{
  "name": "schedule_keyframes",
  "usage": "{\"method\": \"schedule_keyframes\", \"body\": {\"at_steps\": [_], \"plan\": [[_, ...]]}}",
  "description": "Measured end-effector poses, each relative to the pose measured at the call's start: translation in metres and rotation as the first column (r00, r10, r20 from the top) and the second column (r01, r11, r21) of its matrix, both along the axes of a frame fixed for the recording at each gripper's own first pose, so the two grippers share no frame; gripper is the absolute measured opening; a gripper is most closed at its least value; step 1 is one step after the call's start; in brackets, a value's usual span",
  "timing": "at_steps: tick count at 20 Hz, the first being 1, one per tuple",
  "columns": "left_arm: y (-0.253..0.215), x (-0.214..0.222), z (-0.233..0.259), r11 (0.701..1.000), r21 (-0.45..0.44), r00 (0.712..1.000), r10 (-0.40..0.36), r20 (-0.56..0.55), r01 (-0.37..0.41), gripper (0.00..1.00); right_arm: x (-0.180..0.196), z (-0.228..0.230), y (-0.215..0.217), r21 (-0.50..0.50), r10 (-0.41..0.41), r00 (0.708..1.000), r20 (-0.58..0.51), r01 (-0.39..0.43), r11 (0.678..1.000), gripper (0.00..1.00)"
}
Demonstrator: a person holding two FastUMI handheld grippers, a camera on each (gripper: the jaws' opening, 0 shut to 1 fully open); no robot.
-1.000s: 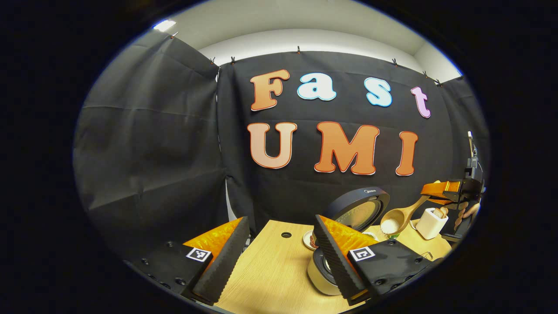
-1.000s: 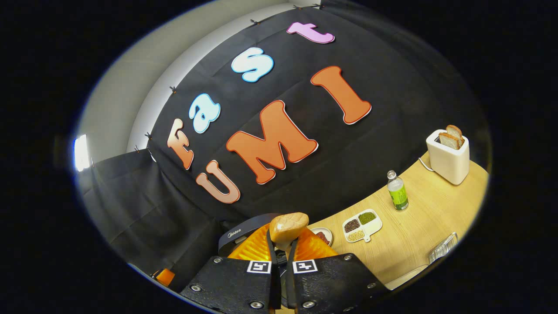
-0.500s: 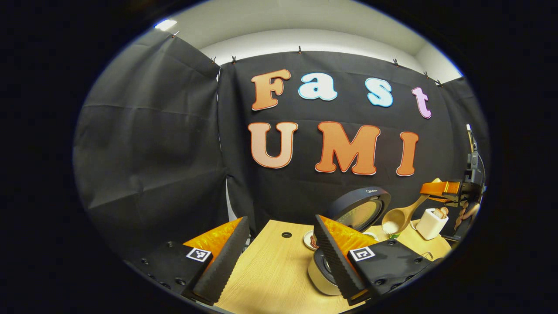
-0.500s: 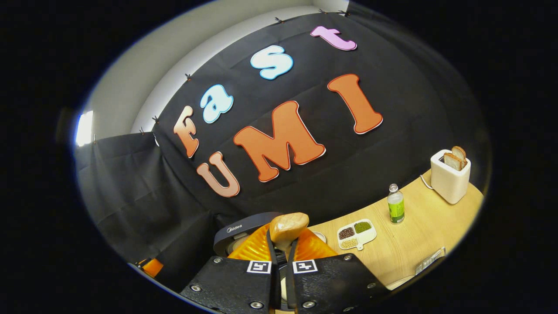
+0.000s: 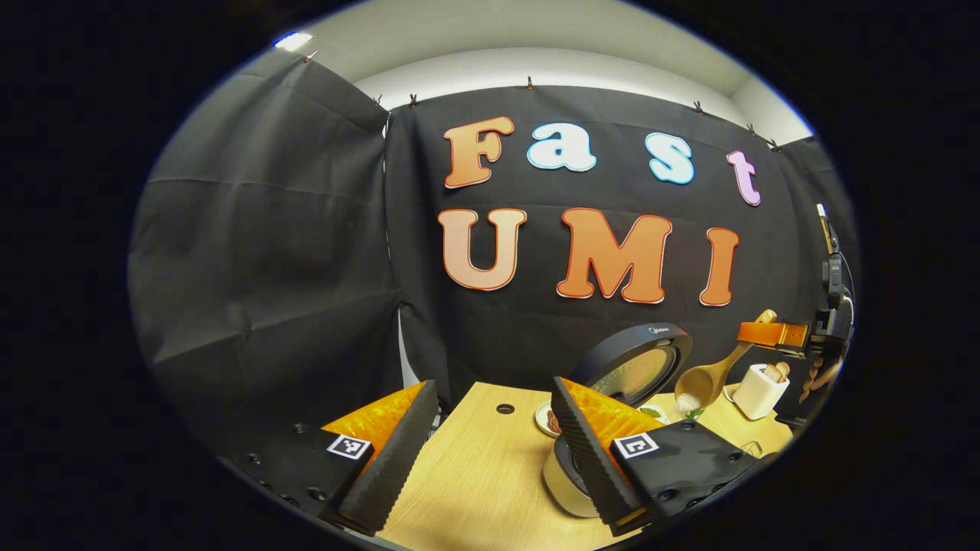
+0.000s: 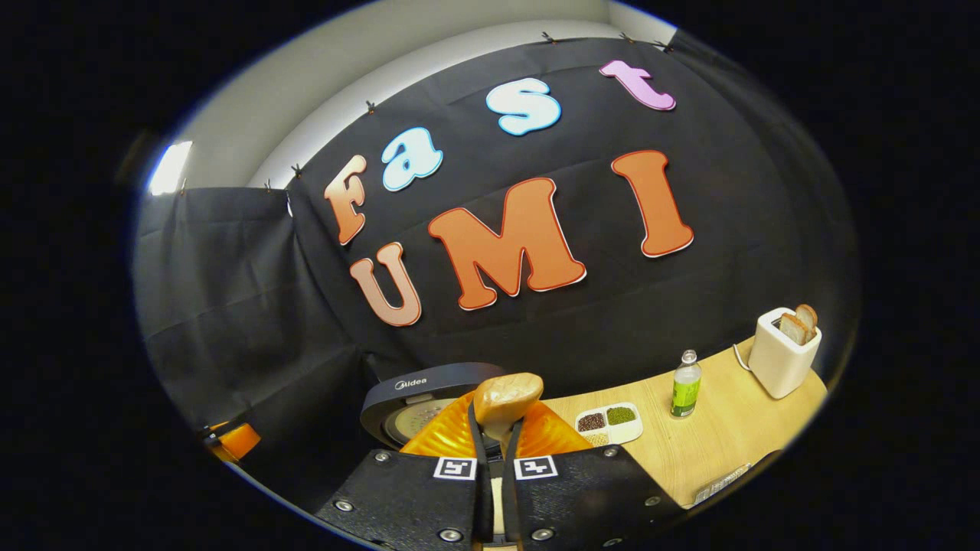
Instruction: Close the left gripper, press the button to open the rice cooker; take a wooden spoon from the chopstick holder with the right hand, scoop a spoonful of rice and pour it into the rice cooker, then put the wooden spoon back into the chopstick holder.
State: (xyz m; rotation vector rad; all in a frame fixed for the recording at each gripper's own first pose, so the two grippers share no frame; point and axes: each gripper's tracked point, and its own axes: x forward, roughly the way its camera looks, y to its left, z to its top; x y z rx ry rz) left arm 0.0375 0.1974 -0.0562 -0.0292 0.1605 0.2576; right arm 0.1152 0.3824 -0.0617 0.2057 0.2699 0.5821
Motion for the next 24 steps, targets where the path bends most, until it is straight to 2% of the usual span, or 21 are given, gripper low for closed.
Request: {"method": "schedule_keyframes", "body": {"at_steps": [12,20,24], "plan": [[0.006,0.008,-0.005,1.000,-0.001,1.000,-0.002,-0.012,0.002,0.98,-0.015,-0.003,0.028,-0.156,0.115,0.985,0.132,-0.094,0.983,0.04],[0.008,0.006,-0.005,1.000,0.027,1.000,0.005,-0.025,-0.004,0.98,-0.023,-0.026,0.035,-0.267,0.171,0.976,0.135,-0.131,0.955,0.04],[0.003,0.005,-0.006,1.000,0.028,1.000,0.002,-0.023,-0.002,0.98,-0.021,-0.030,0.030,-0.256,0.158,0.981,0.115,-0.125,0.958,0.04]]}}
